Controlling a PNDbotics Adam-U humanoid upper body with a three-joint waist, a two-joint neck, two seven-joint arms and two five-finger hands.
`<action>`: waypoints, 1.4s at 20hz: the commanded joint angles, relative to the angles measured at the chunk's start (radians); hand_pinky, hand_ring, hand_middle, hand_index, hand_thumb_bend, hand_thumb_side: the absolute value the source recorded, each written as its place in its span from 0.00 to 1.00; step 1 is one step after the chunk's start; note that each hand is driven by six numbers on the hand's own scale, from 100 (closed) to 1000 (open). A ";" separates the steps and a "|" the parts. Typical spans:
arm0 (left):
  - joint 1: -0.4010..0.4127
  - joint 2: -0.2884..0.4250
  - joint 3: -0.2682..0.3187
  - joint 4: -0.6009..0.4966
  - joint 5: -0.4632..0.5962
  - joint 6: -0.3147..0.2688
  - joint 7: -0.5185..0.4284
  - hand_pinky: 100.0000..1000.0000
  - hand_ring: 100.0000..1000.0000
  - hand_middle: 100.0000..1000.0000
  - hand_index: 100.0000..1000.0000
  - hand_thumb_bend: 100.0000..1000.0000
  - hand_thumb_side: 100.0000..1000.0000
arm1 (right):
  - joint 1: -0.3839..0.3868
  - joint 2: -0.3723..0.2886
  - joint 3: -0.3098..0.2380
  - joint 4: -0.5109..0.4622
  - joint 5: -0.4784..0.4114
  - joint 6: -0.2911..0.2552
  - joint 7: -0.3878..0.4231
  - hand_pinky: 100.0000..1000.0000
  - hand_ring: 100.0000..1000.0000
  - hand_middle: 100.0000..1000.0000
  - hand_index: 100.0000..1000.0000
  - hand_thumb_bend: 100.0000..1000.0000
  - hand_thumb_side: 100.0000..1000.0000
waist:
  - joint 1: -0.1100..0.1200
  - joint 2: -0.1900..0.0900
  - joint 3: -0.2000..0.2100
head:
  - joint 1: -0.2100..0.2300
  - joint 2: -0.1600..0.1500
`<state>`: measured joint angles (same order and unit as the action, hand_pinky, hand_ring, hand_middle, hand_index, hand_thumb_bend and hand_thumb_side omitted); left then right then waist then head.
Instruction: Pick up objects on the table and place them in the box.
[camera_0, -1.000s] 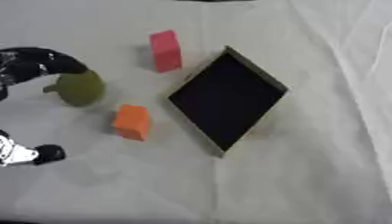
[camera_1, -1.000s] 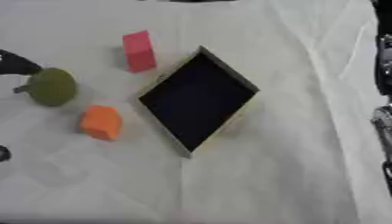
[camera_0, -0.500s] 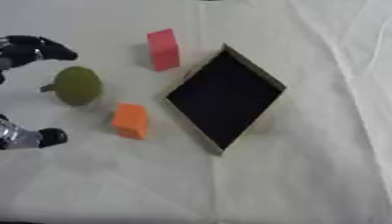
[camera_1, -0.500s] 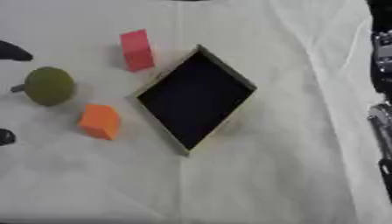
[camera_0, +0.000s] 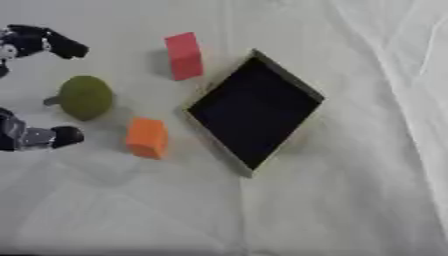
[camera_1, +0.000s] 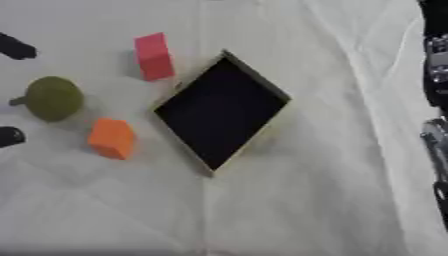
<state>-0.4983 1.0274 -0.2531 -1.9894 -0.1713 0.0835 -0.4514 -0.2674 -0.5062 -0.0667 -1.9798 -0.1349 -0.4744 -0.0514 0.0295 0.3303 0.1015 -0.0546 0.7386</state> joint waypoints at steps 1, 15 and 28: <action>-0.033 0.006 0.012 0.001 0.016 0.042 -0.035 0.94 0.84 0.81 0.92 0.53 0.43 | -0.007 -0.019 -0.003 -0.020 -0.010 0.001 0.005 0.84 0.90 0.70 0.79 0.00 0.56 | 0.012 -0.021 -0.002 | 0.005 0.007; -0.134 -0.064 -0.001 0.262 -0.110 0.024 -0.103 0.94 0.86 0.82 0.92 0.53 0.33 | -0.008 -0.012 -0.001 -0.020 -0.010 0.005 0.011 0.84 0.90 0.70 0.79 0.00 0.56 | 0.010 -0.015 -0.011 | 0.011 -0.002; -0.184 -0.130 -0.023 0.441 -0.166 -0.002 -0.134 0.94 0.85 0.81 0.92 0.54 0.33 | -0.011 -0.003 -0.003 -0.020 -0.010 0.007 0.012 0.84 0.90 0.70 0.79 0.00 0.56 | 0.007 -0.004 -0.021 | 0.023 -0.013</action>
<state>-0.6639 0.8808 -0.2824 -1.5564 -0.3308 0.0861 -0.5818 -0.2692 -0.4969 -0.0660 -1.9798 -0.1400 -0.4664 -0.0431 0.0295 0.3312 0.0809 -0.0358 0.7361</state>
